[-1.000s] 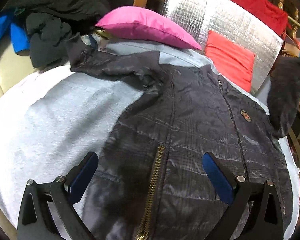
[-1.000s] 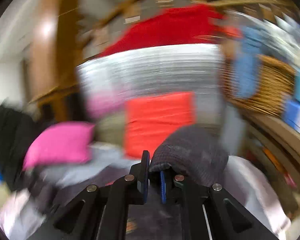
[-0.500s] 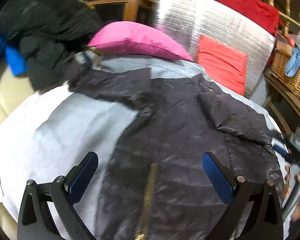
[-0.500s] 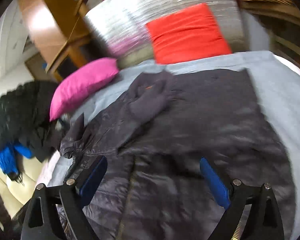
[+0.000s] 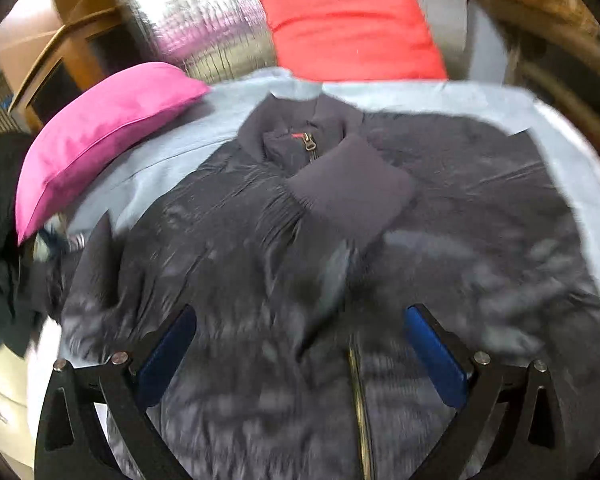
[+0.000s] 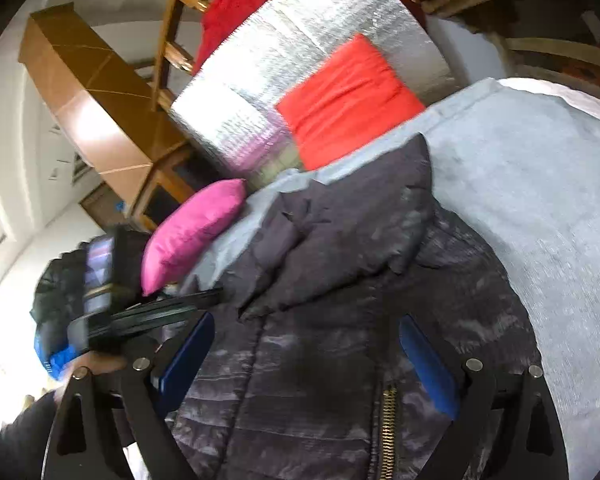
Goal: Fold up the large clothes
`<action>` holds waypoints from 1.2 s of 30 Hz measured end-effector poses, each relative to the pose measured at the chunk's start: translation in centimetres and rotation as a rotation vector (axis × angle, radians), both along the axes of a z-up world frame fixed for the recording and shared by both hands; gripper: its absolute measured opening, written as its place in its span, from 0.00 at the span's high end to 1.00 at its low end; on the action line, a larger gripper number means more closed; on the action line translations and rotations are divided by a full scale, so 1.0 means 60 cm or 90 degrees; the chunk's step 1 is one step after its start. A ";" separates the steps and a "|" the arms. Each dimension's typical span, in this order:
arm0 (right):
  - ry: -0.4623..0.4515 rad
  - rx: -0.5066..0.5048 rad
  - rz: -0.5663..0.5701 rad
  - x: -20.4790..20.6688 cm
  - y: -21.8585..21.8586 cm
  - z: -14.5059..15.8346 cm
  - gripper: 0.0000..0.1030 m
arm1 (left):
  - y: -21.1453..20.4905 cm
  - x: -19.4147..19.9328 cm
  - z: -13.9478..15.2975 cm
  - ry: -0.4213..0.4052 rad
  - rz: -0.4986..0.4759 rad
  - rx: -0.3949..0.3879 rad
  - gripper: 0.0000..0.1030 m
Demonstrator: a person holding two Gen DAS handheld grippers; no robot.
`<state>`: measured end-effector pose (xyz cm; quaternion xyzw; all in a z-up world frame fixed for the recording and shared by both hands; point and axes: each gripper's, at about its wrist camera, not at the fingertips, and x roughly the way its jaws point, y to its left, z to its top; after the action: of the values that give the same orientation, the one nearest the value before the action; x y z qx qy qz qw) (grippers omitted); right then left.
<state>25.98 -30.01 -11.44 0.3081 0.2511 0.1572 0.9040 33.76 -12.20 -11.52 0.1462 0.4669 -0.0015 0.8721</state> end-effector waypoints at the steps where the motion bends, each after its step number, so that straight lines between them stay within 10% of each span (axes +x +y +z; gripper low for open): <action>1: -0.007 -0.005 -0.001 -0.003 -0.002 0.003 0.07 | -0.004 0.016 -0.011 0.005 0.011 0.020 0.00; 3: -0.015 -0.025 -0.007 -0.007 -0.001 0.002 0.07 | -0.003 0.045 -0.034 0.025 0.031 0.039 0.08; 5: -0.007 -0.038 -0.003 -0.002 0.000 -0.005 0.07 | 0.003 0.064 -0.054 0.055 0.034 0.044 0.37; 9: 0.008 -0.018 0.000 0.007 -0.001 -0.018 0.07 | 0.054 0.048 -0.028 0.021 0.078 -0.073 0.66; 15: -0.009 -0.025 -0.005 -0.003 0.001 -0.012 0.07 | 0.196 -0.010 -0.040 -0.022 0.227 -0.343 0.63; 19: -0.002 -0.025 -0.003 -0.001 0.002 -0.018 0.07 | 0.244 -0.027 -0.066 -0.012 0.285 -0.376 0.35; 29: 0.006 -0.018 -0.003 0.003 0.000 -0.024 0.07 | 0.278 -0.014 -0.094 0.032 0.319 -0.475 0.30; 36: 0.001 -0.029 0.003 0.003 0.005 -0.023 0.07 | 0.301 -0.017 -0.073 0.002 0.342 -0.519 0.75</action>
<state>26.17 -29.72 -12.80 0.2873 0.2559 0.1530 0.9102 32.72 5.85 -15.89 -0.3331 0.4510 0.0407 0.8270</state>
